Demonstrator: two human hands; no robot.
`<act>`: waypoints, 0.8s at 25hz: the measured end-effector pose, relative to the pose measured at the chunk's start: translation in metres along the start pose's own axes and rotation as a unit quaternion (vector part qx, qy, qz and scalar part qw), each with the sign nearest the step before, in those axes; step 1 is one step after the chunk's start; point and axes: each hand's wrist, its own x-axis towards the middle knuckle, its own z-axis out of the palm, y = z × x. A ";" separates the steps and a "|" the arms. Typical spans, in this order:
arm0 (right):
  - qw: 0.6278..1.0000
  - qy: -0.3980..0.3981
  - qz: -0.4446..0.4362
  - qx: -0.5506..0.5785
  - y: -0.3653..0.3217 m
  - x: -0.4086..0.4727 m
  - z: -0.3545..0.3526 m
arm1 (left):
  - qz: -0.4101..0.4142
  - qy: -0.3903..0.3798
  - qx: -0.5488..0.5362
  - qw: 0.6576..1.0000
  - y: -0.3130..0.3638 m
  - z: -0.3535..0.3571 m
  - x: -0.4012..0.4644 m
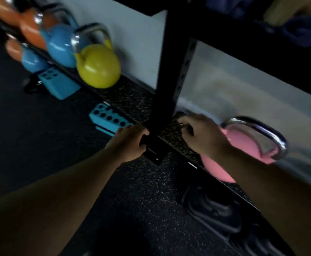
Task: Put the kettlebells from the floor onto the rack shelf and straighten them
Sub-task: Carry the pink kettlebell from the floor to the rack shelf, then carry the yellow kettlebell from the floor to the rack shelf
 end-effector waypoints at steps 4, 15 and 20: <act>0.992 -0.105 -0.055 0.046 -0.094 0.022 0.071 | -0.127 0.005 -0.001 0.992 -0.108 -0.001 -0.103; 0.893 -0.348 -0.282 0.040 -0.494 -0.019 0.304 | -0.421 0.045 -0.067 0.904 -0.351 0.020 -0.520; 0.825 -0.419 -0.378 0.043 -0.682 -0.113 0.399 | -0.553 0.068 -0.080 0.826 -0.410 0.039 -0.699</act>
